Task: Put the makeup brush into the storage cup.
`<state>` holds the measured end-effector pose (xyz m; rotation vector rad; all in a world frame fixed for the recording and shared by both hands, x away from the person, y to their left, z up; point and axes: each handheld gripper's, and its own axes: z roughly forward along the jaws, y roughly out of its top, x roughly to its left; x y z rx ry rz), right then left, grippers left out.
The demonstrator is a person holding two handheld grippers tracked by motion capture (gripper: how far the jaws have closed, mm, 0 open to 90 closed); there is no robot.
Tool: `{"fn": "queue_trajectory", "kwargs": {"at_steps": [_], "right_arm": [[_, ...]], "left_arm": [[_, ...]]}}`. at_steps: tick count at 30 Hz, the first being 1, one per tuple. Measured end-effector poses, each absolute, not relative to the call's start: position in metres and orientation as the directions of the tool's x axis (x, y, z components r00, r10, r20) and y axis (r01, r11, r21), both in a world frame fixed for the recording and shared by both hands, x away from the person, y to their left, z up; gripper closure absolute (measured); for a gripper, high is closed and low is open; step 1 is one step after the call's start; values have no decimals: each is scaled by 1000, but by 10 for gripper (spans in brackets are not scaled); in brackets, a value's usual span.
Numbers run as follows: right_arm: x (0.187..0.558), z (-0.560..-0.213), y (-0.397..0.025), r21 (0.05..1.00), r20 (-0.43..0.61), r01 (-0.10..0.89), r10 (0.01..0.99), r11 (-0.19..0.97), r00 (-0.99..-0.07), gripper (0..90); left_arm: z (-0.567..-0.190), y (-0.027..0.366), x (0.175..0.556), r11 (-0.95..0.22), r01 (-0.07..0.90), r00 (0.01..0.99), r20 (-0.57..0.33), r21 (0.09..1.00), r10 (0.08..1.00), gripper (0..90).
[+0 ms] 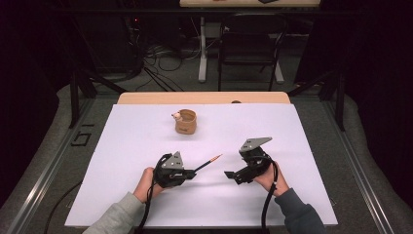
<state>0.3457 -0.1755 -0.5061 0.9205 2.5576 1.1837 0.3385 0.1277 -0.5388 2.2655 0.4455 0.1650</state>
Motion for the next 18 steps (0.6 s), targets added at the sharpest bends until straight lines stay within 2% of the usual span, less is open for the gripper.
{"fn": "queue_trajectory", "kwargs": {"at_steps": [18], "right_arm": [[344,-510,-166,743,128,471,590,475,-797,3]], "left_arm": [[-540,130,343,-574,305,902,-36,760,431,848]]}}
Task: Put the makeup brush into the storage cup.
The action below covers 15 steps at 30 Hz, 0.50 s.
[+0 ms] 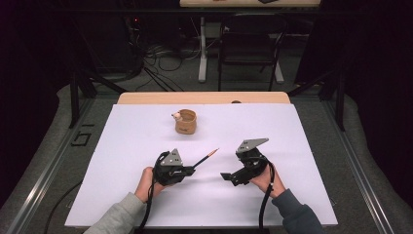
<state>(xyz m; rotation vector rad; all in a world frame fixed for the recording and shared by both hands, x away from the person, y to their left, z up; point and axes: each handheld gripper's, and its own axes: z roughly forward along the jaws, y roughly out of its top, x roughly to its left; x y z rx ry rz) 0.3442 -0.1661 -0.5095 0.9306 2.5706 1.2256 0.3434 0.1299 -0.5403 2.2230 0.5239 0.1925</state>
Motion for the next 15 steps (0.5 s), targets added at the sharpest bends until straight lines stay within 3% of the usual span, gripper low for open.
{"fn": "queue_trajectory", "kwargs": {"at_steps": [6,11,15], "right_arm": [[347,-509,-162,747,126,474,601,466,-789,11],[346,-511,-156,746,145,485,600,457,-787,8],[346,-513,-148,747,139,486,609,453,-781,76]], "left_arm": [[-540,129,344,-533,331,891,-71,779,449,849],[-540,127,343,-540,328,883,-49,776,466,849],[-540,129,343,-502,357,861,-70,788,504,849]]}}
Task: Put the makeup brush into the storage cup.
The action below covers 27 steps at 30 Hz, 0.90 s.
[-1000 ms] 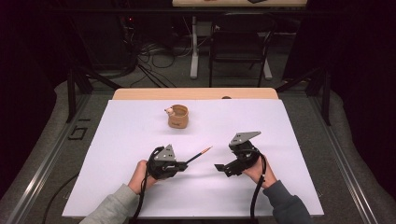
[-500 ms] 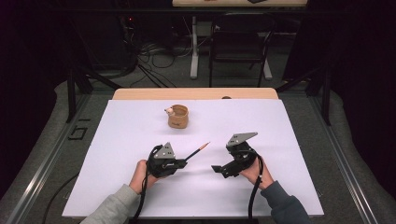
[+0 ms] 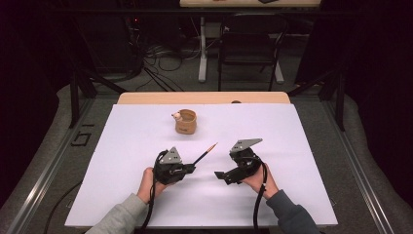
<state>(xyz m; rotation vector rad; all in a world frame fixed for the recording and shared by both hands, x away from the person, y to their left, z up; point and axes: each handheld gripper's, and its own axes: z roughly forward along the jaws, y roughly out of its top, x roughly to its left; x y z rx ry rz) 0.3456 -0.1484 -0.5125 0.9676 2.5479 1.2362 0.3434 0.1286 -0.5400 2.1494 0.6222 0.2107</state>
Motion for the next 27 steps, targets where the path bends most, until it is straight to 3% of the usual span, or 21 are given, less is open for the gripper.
{"fn": "queue_trajectory", "kwargs": {"at_steps": [9,15,16,27], "right_arm": [[359,-507,-136,799,208,505,638,326,-741,206],[369,-504,-134,829,274,517,650,215,-709,362],[370,-504,-133,832,282,521,663,191,-693,440],[373,-505,-129,845,350,529,670,75,-655,650]], "left_arm": [[-541,127,343,-434,384,826,-94,815,556,849],[-544,119,344,-433,387,827,-99,814,553,849],[-545,118,344,-434,387,827,-98,814,554,849],[-544,110,343,-445,376,830,-83,813,551,849]]}}
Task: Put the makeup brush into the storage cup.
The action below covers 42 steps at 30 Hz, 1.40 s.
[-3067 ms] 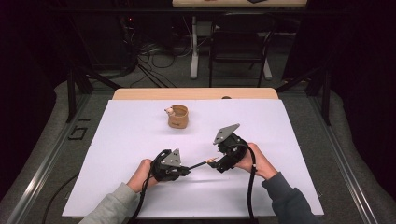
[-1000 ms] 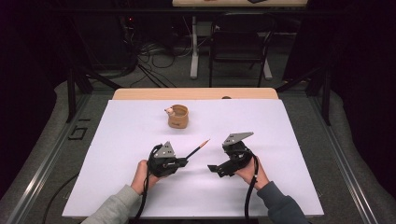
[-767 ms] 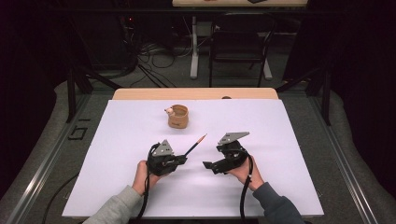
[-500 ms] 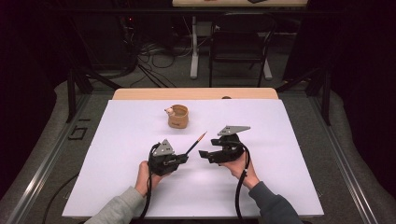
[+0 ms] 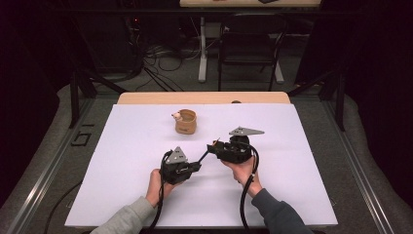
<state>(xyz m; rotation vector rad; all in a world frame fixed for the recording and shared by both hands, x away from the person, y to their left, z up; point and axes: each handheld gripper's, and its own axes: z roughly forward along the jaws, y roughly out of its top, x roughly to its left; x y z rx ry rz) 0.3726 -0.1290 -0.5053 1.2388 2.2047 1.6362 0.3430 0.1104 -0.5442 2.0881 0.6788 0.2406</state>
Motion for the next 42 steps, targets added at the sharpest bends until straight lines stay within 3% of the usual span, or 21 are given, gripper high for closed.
{"fn": "queue_trajectory", "kwargs": {"at_steps": [8,13,17,18,20,22,25,31,35,39,40,42], "right_arm": [[365,-496,-129,878,382,478,566,24,-731,819],[358,-489,-123,902,333,429,544,55,-770,840],[355,-483,-124,918,284,388,549,81,-786,840],[355,-482,-125,922,275,378,550,80,-788,840],[355,-480,-125,925,259,368,559,90,-788,840],[355,-478,-126,930,235,353,569,104,-788,839],[354,-477,-124,931,215,343,575,122,-790,839],[352,-477,-120,931,178,325,576,163,-798,838],[351,-478,-119,931,173,323,575,170,-800,837],[351,-478,-118,931,157,315,575,186,-803,837],[351,-478,-118,931,152,312,576,189,-803,838],[351,-479,-118,930,153,314,576,190,-803,838]], "left_arm": [[-545,105,343,-468,352,852,-71,811,519,844],[-545,103,345,-456,346,862,-86,820,500,825],[-543,102,345,-451,341,870,-95,825,483,682],[-543,102,345,-451,343,869,-96,824,485,566],[-542,102,346,-445,347,862,-94,826,498,518],[-540,102,346,-435,354,851,-92,828,518,369],[-538,102,348,-416,354,842,-93,837,531,213],[-534,98,351,-382,351,829,-93,855,552,35],[-531,93,352,-357,337,830,-95,871,550,53],[-526,90,352,-344,310,848,-95,886,521,248],[-526,90,352,-335,304,850,-96,892,517,336],[-525,89,351,-327,301,847,-94,896,523,388]]}}
